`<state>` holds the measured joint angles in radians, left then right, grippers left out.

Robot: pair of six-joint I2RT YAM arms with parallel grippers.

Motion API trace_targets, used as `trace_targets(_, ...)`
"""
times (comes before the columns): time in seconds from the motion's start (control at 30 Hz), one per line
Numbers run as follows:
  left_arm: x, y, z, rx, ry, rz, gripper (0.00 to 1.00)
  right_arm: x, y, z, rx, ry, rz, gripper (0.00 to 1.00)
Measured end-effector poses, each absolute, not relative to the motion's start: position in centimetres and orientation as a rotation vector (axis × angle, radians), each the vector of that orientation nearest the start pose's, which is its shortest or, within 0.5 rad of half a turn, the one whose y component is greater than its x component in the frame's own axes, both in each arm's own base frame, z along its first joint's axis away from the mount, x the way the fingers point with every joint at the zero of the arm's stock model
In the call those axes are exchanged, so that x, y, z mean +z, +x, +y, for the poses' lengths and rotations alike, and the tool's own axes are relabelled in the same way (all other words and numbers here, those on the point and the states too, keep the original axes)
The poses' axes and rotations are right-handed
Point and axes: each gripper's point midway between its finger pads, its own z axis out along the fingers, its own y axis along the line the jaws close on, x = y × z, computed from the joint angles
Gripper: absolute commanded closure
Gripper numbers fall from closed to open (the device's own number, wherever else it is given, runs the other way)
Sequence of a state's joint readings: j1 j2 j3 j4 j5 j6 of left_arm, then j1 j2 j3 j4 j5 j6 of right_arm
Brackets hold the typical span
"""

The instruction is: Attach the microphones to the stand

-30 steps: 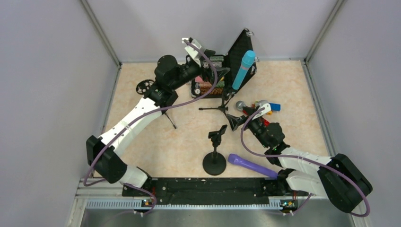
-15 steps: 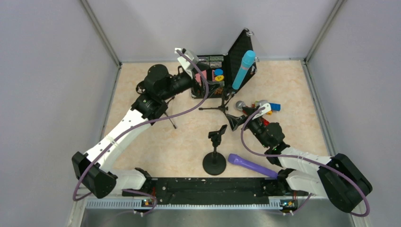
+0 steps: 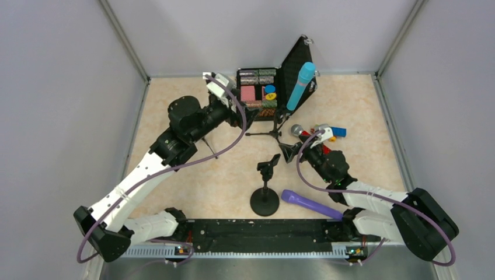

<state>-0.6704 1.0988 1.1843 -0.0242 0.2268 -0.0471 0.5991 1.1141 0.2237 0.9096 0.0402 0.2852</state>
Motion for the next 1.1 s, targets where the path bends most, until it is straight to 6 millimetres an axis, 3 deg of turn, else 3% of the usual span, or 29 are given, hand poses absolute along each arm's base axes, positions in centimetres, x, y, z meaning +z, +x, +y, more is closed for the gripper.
trace_targets(0.13,38.1,31.3,-24.5,-0.553,0.482,1.54,0.01,15.9,29.0,20.4,0.663,-0.214,1.589,0.01)
trace_targets(0.37,31.6,39.7,-17.7,-0.34,0.091,1.883,0.01,15.6,29.1,20.2,0.651,-0.208,1.604,0.01)
trace_targets(0.5,26.2,41.5,-13.9,-0.267,-0.127,2.053,0.01,15.2,29.1,20.1,0.644,-0.208,1.619,0.01)
trace_targets(0.63,23.0,41.3,-11.8,-0.176,-0.268,2.146,0.01,15.1,29.1,20.0,0.64,-0.207,1.625,0.01)
trace_targets(0.83,23.8,41.0,-10.7,-0.14,-0.355,2.109,0.01,14.6,29.2,20.0,0.634,-0.207,1.64,0.01)
trace_targets(1.1,27.8,38.6,-8.8,-0.154,-0.432,1.972,0.01,13.7,29.2,20.1,0.63,-0.212,1.666,0.01)
